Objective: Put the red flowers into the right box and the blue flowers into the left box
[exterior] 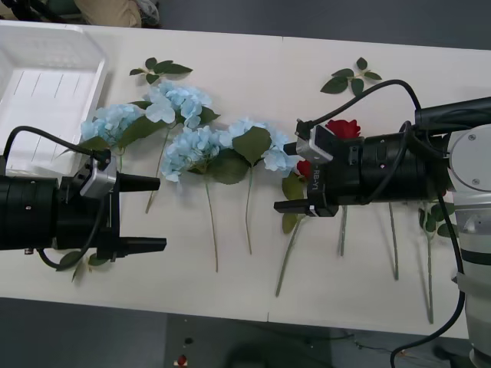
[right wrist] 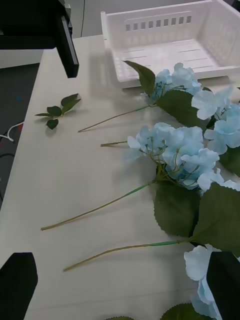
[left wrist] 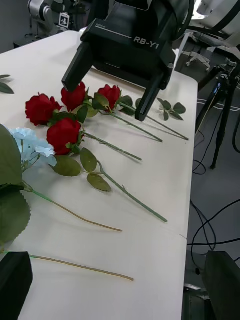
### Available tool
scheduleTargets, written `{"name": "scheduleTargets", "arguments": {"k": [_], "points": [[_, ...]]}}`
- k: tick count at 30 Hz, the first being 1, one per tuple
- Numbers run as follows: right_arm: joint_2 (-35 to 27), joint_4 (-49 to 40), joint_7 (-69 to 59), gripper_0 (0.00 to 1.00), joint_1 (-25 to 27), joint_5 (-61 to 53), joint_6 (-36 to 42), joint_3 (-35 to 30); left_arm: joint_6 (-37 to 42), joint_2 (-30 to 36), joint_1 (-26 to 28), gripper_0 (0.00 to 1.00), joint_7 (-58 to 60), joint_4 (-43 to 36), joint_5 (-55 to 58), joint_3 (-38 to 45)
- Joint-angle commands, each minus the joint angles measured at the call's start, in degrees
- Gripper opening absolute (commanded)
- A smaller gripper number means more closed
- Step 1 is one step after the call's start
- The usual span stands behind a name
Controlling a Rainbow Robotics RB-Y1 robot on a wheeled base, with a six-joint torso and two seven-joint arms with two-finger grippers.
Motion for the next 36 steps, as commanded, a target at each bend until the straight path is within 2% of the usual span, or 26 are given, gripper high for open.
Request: {"name": "scheduleTargets", "arguments": {"k": [1, 28, 29, 30, 35, 36], "points": [[-1.63, -0.94, 1.92, 1.00, -1.42, -0.78, -0.18, 0.06, -0.53, 0.50, -0.82, 1.00, 0.07, -2.00, 0.78, 0.37], [-1.63, -0.94, 1.92, 1.00, -1.42, -0.78, -0.18, 0.06, -0.53, 0.50, -0.82, 1.00, 0.07, -2.00, 0.78, 0.37], [-1.54, 0.65, 1.74, 1.00, 1.40, -0.43, 0.00, 0.32, -0.53, 0.50, -0.82, 1.00, 0.07, -2.00, 0.78, 0.37], [-1.63, 0.91, 1.56, 1.00, 1.57, -0.43, 0.00, 0.14, -0.53, 0.50, -0.82, 1.00, 0.07, -2.00, 0.78, 0.37], [-5.06, 0.82, -1.69, 1.00, 0.61, -2.19, -0.27, 0.58, -0.35, -1.35, 0.32, 1.00, 0.07, -1.82, 1.57, -0.94], [-8.57, 0.82, -7.93, 1.00, -0.36, -5.53, -0.27, 1.38, -0.17, -2.84, 1.02, 1.00, 0.07, -0.68, 7.02, -1.12]]}}
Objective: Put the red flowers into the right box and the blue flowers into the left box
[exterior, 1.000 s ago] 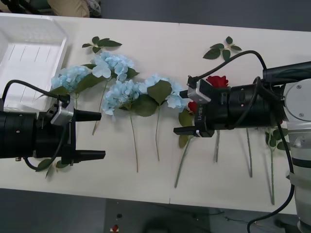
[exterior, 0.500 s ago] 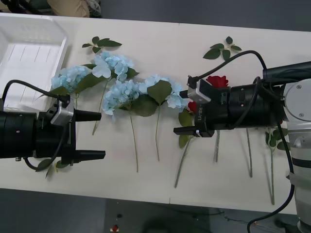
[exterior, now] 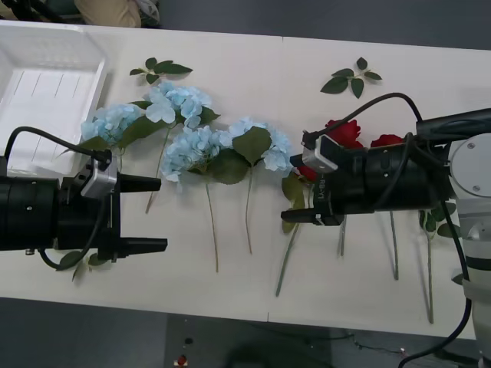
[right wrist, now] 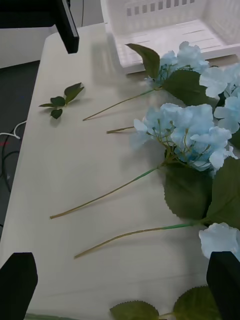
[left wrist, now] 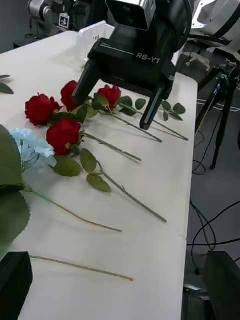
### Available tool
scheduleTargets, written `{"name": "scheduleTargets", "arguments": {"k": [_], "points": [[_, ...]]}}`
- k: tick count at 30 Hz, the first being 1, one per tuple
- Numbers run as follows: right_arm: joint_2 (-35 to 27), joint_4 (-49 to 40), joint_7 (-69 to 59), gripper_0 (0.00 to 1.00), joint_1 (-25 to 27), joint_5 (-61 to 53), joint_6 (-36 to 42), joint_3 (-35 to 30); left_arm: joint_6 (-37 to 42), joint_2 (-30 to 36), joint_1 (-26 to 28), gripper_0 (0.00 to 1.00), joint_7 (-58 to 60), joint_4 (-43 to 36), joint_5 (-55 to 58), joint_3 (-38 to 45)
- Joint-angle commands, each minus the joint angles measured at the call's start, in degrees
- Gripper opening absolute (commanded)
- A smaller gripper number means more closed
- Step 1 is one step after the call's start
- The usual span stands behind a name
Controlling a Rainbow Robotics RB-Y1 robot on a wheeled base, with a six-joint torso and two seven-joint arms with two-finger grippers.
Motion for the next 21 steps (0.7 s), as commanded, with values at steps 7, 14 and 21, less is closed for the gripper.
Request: {"name": "scheduleTargets", "arguments": {"k": [7, 14, 21], "points": [[-18.04, -1.70, -33.56, 1.00, -3.21, -14.76, 1.48, 1.30, -1.84, 0.98, 0.91, 1.00, 1.35, -0.84, 12.51, 2.83], [-23.66, -6.54, -66.25, 1.00, -2.86, -13.53, 12.82, -6.44, -1.93, 12.66, 0.64, 1.00, 26.05, -0.05, 13.74, 8.28], [-25.42, -8.21, -85.15, 1.00, -2.25, -2.11, 21.79, -12.33, -2.19, 16.71, -0.50, 1.00, 41.78, 7.16, 8.29, 9.24]]}}
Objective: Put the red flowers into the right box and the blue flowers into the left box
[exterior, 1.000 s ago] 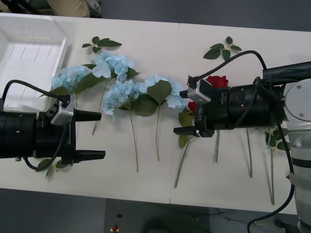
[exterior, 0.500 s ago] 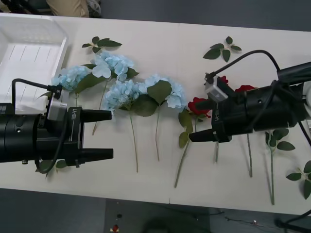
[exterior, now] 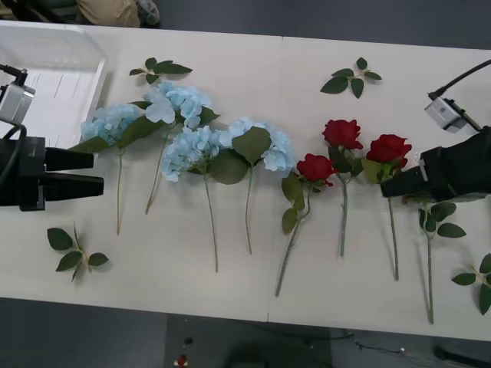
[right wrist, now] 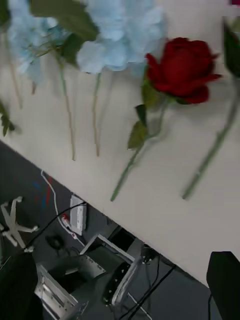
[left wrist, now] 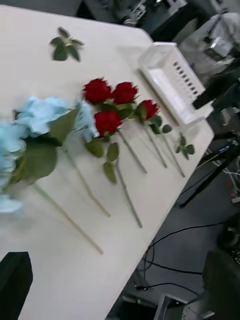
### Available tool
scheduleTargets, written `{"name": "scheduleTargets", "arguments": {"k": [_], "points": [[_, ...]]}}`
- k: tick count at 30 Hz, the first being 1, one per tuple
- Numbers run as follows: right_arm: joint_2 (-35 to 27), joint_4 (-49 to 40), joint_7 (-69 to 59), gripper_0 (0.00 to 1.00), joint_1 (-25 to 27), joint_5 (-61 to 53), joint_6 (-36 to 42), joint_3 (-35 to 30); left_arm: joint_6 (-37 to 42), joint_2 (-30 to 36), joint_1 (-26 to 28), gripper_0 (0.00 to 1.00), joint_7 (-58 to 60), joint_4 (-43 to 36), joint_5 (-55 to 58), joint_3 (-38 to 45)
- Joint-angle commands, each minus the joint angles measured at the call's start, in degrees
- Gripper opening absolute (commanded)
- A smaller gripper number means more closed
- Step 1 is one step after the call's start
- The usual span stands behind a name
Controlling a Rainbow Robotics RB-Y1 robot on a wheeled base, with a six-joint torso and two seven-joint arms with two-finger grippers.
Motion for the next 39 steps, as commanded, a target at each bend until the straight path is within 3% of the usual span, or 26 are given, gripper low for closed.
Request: {"name": "scheduleTargets", "arguments": {"k": [1, 9, 15, 22, 31, 39], "points": [[-1.86, -1.45, -8.24, 1.00, 0.39, 7.08, 3.84, -1.96, -0.68, 0.88, -1.17, 1.00, 10.35, 4.74, -4.60, 0.21], [-5.56, 2.77, -13.07, 1.00, 2.06, 19.56, 1.91, 1.47, -1.82, 0.26, -6.97, 1.00, 26.26, 11.51, -15.76, -2.69], [-6.96, 10.59, -12.89, 1.00, 2.06, 25.18, -6.88, 7.36, -8.24, 0.09, -13.74, 1.00, 36.10, 16.96, -23.67, -11.56], [-7.23, 15.77, -13.07, 1.00, 2.06, 30.63, -13.73, 12.81, -8.24, -1.94, -22.53, 1.00, 46.21, 26.01, -31.06, -17.63], [-7.67, 21.93, -12.63, 1.00, 2.06, 36.26, -21.29, 19.05, -8.41, -5.71, -35.27, 1.00, 49.11, 38.84, -39.23, -27.12], [-7.75, 28.52, -12.10, 1.00, 0.83, 35.91, -28.06, 23.44, -9.73, -8.97, -40.98, 1.00, 49.11, 45.96, -40.55, -33.27]]}}
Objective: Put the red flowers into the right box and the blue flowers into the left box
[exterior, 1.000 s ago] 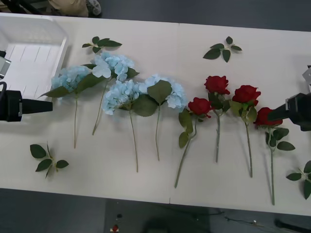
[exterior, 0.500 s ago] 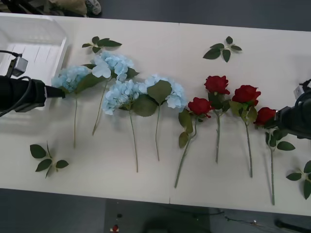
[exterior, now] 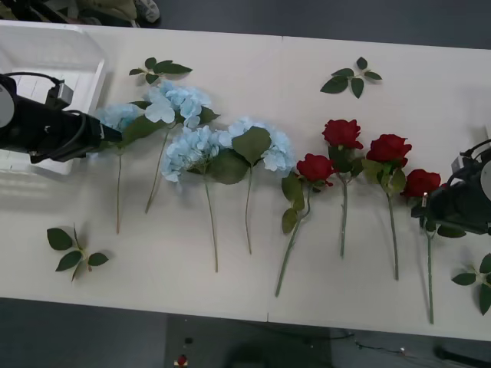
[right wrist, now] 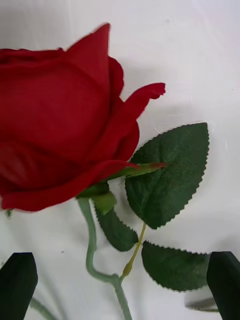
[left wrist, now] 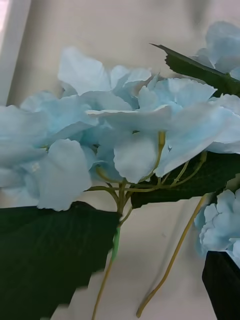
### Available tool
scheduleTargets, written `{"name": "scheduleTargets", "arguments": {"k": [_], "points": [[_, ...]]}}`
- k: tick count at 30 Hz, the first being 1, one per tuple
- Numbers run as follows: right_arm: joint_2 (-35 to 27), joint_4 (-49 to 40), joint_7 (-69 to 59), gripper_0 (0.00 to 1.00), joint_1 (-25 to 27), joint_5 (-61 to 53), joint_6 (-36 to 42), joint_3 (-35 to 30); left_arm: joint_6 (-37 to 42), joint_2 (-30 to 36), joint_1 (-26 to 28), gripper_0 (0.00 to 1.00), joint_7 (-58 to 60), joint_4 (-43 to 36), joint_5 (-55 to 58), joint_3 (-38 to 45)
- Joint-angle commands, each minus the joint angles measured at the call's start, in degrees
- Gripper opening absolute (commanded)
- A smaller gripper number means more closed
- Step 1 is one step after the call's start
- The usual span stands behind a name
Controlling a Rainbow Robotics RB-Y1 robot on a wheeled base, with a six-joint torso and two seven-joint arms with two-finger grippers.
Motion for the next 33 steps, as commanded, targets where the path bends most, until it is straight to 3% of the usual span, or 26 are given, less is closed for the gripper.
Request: {"name": "scheduleTargets", "arguments": {"k": [1, 9, 10, 12, 13, 14, 15, 16, 19, 23, 24, 25, 29, 33], "points": [[-2.11, 2.68, 0.48, 1.00, -2.41, 0.10, -1.89, 2.49, -1.23, -1.79, -3.14, 1.00, 1.68, 3.10, -1.65, -0.73], [-2.11, 7.52, 0.12, 1.00, -5.93, 0.01, -5.23, 7.76, -3.34, -6.89, -8.50, 1.00, 1.68, 9.95, -9.91, -6.71], [-2.11, 8.22, 0.12, 0.75, -6.37, -0.07, -5.58, 8.38, -3.52, -7.77, -9.12, 1.00, 1.68, 11.18, -11.41, -7.33], [-2.11, 8.66, 0.12, 0.49, -6.63, -0.07, -5.75, 8.47, -3.69, -8.56, -9.73, 1.00, 1.59, 12.24, -12.82, -8.20], [-2.11, 8.75, 0.04, 0.24, -6.90, 0.01, -5.75, 8.47, -3.87, -9.08, -10.26, 1.00, 1.50, 13.03, -13.87, -9.26], [-2.20, 8.75, 0.04, 0.10, -6.98, 0.10, -5.67, 8.47, -3.87, -9.35, -10.52, 1.00, 1.50, 13.29, -14.66, -9.87], [-2.11, 8.84, 0.04, 0.04, -7.07, 0.10, -5.58, 8.47, -3.87, -9.52, -10.70, 1.00, 1.50, 13.38, -15.10, -10.31], [-2.11, 8.84, -0.05, 0.00, -7.07, 0.19, -5.58, 8.47, -3.87, -9.61, -10.87, 0.88, 1.59, 13.47, -15.89, -11.11], [-2.11, 9.19, -0.05, 0.00, -7.42, 0.28, -5.58, 8.47, -4.04, -9.87, -10.87, 0.68, 1.59, 13.47, -16.86, -12.34], [-2.20, 10.59, 0.30, 0.00, -8.21, 0.10, -5.67, 8.47, -4.04, -9.87, -10.96, 0.35, 1.59, 13.47, -17.39, -13.83], [-2.11, 10.95, 0.30, 0.00, -8.48, 0.01, -5.67, 8.47, -4.04, -9.96, -10.87, 0.17, 1.68, 13.47, -17.47, -14.01], [-2.11, 11.21, 0.30, 0.00, -8.74, 0.01, -5.67, 8.47, -4.04, -9.96, -10.87, 0.12, 1.68, 13.47, -17.56, -14.09], [-2.20, 11.91, 0.39, 0.00, -9.53, -0.16, -5.58, 8.38, -4.04, -9.70, -10.87, 0.01, 1.41, 13.47, -18.18, -14.09], [-2.37, 11.91, 0.48, 0.00, -10.32, -1.57, -4.61, 6.80, -4.04, -9.17, -10.87, 0.00, 0.97, 13.47, -18.53, -14.09]]}}
